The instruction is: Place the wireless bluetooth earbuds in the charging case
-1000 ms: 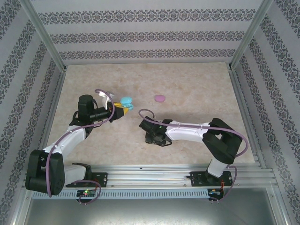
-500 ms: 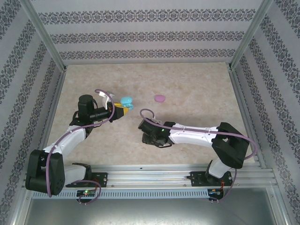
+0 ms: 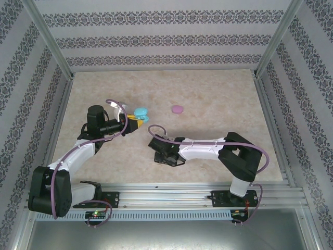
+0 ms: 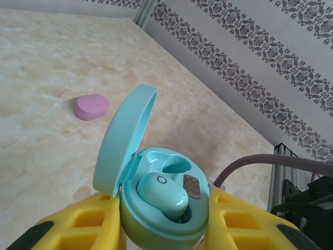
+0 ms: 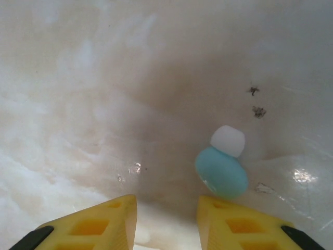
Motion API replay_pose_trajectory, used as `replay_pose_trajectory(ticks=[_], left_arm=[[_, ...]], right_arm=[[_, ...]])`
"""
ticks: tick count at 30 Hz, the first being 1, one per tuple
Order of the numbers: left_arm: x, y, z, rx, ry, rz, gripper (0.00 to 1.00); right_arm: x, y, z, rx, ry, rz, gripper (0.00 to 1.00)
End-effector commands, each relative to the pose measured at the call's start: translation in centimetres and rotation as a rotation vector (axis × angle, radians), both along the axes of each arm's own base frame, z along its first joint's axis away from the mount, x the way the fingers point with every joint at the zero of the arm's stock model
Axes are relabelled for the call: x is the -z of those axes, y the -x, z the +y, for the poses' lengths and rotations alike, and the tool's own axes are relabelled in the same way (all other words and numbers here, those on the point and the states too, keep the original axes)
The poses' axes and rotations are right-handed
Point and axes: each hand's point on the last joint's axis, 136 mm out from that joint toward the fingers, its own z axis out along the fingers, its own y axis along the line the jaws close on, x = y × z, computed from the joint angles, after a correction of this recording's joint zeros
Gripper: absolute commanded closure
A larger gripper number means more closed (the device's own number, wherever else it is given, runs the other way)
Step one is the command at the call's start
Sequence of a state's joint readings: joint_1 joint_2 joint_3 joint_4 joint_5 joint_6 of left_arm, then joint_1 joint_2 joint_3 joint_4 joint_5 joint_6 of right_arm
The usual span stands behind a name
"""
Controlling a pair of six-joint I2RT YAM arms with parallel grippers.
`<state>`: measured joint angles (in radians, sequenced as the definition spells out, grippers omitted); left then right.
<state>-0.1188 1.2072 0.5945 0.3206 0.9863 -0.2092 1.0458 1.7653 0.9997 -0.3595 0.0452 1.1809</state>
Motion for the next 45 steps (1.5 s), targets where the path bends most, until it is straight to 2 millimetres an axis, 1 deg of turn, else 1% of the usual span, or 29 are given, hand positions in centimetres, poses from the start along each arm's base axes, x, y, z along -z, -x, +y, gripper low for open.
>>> replay_pose_trajectory(ticks=[1,7,20,24,36,41,45], left_arm=[[-0.3,0.4,-0.4,0.020,-0.002,-0.032,0.95],[-0.3,0.3,-0.4,0.021,0.000,-0.032,0.95],[-0.2,0.4,-0.4,0.022,-0.001,-0.028,0.95],[-0.2,0.3,-0.4,0.021,-0.002,-0.029,0.95],[-0.1,0.3,-0.4,0.021,-0.007,-0.024,0.94],[0.0,0.3,-0.4,0.020,-0.011,-0.021,0.94],[0.0,0.3,-0.4,0.021,-0.010,-0.022,0.94]], right_arm=[[0.9,-0.8,-1.0,0.045,0.012,-0.006,0.64],[0.8,-1.4,-2.0,0.060,0.042,-0.004,0.63],[0.2,-3.7,-3.8,0.089,0.093,-0.011,0.60],[0.1,-4.3,-3.7,0.086,0.090,-0.017,0.60],[-0.6,-5.5,-2.7,0.050,0.057,-0.038,0.60],[-1.8,-6.1,-2.8,0.052,0.053,-0.057,0.59],[-3.0,-5.9,-3.7,0.120,0.038,-0.066,0.57]])
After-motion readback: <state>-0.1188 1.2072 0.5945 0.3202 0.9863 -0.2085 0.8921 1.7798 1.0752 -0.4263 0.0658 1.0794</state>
